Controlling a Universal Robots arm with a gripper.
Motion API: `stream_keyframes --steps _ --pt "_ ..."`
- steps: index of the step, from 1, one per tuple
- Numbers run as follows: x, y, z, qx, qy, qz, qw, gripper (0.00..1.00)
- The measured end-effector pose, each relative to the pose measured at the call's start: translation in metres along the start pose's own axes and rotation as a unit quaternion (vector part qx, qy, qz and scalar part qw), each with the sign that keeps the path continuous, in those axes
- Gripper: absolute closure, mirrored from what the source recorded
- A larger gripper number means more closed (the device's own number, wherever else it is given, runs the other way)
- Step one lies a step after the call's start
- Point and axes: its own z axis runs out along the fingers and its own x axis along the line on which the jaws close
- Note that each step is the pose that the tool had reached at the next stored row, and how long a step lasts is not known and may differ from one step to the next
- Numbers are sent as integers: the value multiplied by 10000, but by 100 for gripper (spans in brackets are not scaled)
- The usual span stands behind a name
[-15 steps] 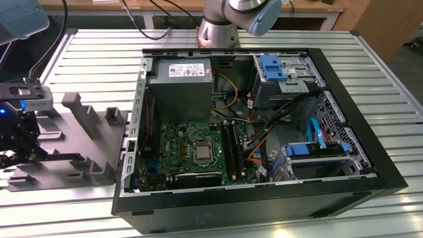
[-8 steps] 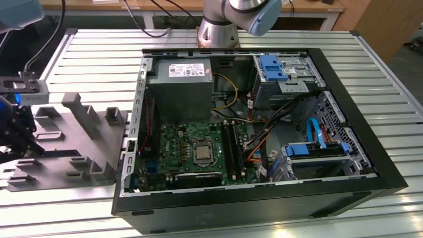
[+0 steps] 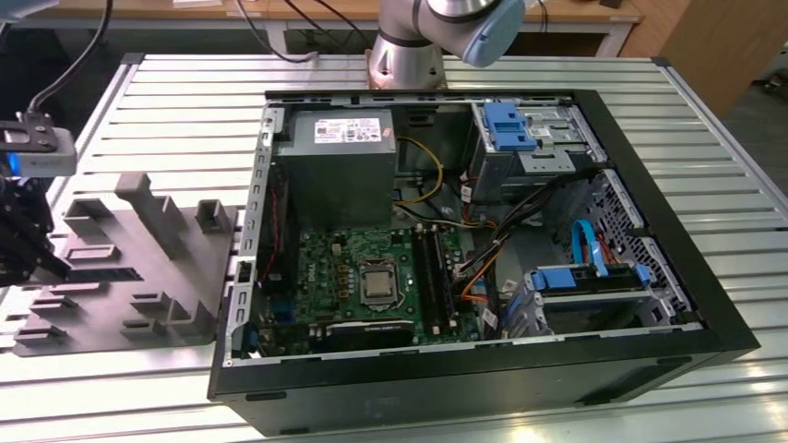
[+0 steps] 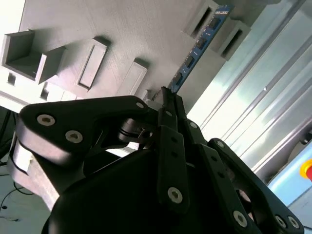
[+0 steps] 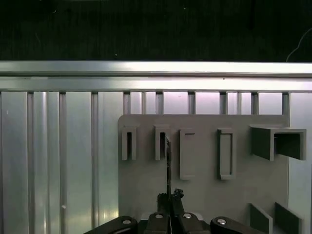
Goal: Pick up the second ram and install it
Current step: 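Pick up the second ram and move it above second insertion slot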
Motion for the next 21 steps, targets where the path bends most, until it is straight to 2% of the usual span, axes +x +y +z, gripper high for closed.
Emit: stream_keyframes --steps 7,21 --pt "-12 -10 -248 0 0 0 10000 87" --pt "-39 -32 -794 0 0 0 10000 87"
